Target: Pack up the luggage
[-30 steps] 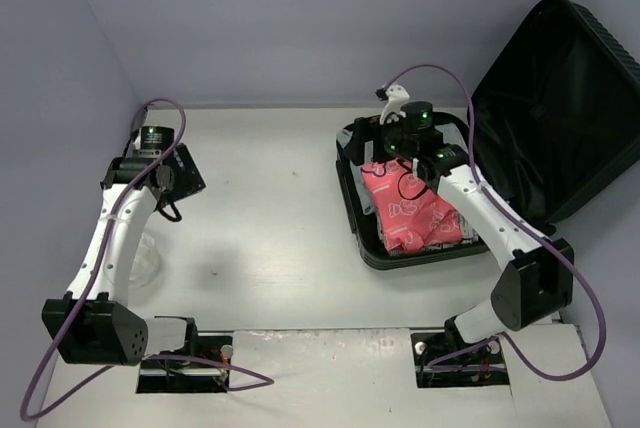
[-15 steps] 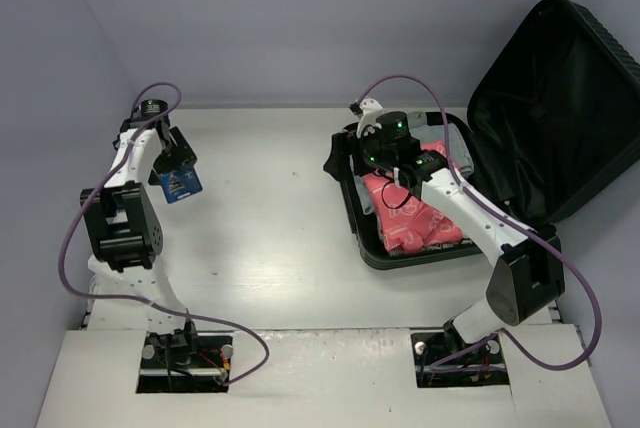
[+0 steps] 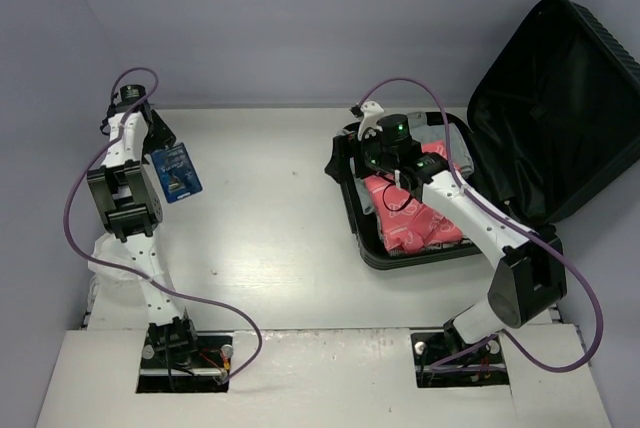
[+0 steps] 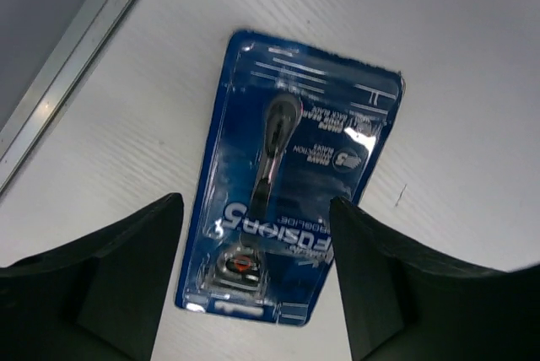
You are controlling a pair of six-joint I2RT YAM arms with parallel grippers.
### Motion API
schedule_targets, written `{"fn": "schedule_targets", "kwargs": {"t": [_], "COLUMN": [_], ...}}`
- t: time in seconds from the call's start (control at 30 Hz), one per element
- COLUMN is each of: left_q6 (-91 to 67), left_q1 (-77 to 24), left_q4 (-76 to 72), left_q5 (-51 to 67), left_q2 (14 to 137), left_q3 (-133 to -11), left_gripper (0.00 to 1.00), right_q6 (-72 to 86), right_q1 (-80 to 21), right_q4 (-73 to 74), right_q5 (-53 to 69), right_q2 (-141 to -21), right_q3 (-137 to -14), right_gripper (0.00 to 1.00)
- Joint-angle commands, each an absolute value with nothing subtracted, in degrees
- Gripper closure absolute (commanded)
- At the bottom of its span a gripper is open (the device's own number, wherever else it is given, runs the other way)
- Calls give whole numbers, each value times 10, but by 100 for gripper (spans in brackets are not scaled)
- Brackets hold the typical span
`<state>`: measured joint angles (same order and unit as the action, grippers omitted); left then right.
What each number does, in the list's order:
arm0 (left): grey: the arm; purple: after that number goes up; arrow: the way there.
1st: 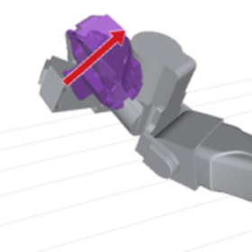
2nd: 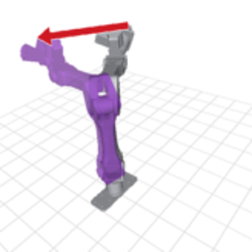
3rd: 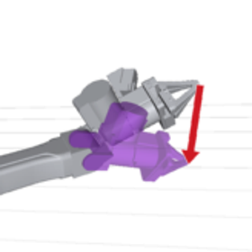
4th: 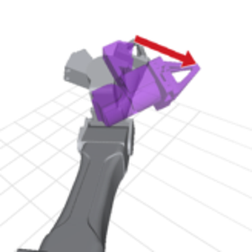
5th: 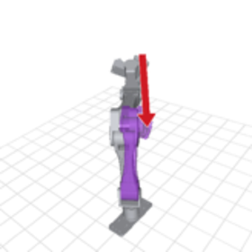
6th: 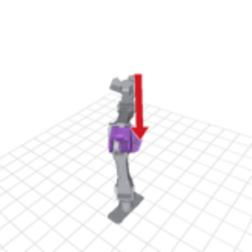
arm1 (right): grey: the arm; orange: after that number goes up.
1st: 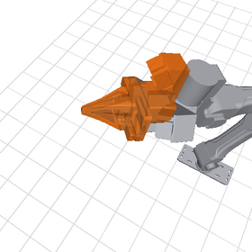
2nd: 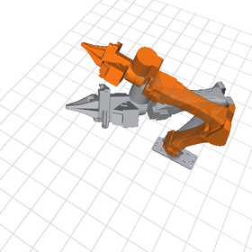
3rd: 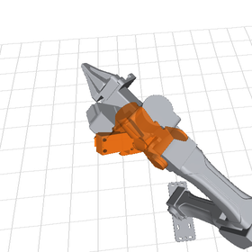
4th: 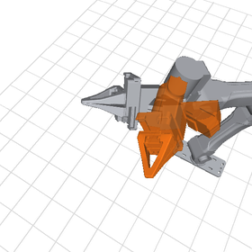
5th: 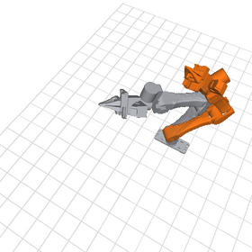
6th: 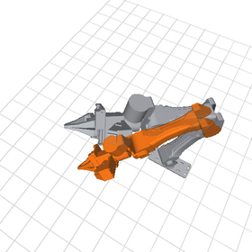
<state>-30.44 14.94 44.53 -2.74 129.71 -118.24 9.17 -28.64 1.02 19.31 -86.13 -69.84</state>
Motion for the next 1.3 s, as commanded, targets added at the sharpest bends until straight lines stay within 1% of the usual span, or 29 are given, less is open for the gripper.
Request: {"fn": "schedule_targets", "kwargs": {"t": [0.0,0.03,0.23,0.3,0.33,0.43,0.47,0.57,0.67,0.8,0.93,1.0,1.13,1.17,1.27], "left_q6": [-292,-291,-290,-290,-288,-286,-286,-279,-271,-275,-274,-272,-274,-274,-279], "left_q1": [150,149,149,148,147,144,144,140,129,106,60,43,5,-22,-50], "left_q4": [461,468,460,453,454,453,452,448,429,409,388,392,403,407,426], "left_q5": [-29,-31,0,9,14,16,17,25,43,64,76,82,91,97,107], "left_q2": [1312,1319,1359,1364,1366,1368,1368,1358,1329,1268,1185,1167,1118,1110,1083], "left_q3": [-1234,-1242,-1245,-1245,-1244,-1238,-1233,-1219,-1198,-1138,-1085,-1065,-1042,-1040,-1062], "left_gripper": [36,40,47,54,62,74,84,100,100,100,100,100,100,100,100], "right_q6": [93,93,91,91,91,90,90,89,86,84,83,83,83,82,81], "right_q1": [-288,-288,-288,-288,-288,-287,-287,-286,-281,-265,-237,-222,-198,-193,-169], "right_q4": [-25,-24,-24,-25,-25,-24,-24,-23,-22,-18,-11,-10,-3,-3,14], "right_q5": [183,182,178,178,178,170,166,156,147,139,138,142,142,141,129], "right_q2": [-850,-853,-867,-867,-868,-863,-858,-848,-834,-809,-772,-755,-724,-718,-691], "right_q3": [-707,-709,-713,-715,-714,-711,-707,-697,-690,-673,-656,-645,-632,-629,-622], "right_gripper": [15,15,14,14,14,14,14,14,14,14,14,15,15,15,15]}}
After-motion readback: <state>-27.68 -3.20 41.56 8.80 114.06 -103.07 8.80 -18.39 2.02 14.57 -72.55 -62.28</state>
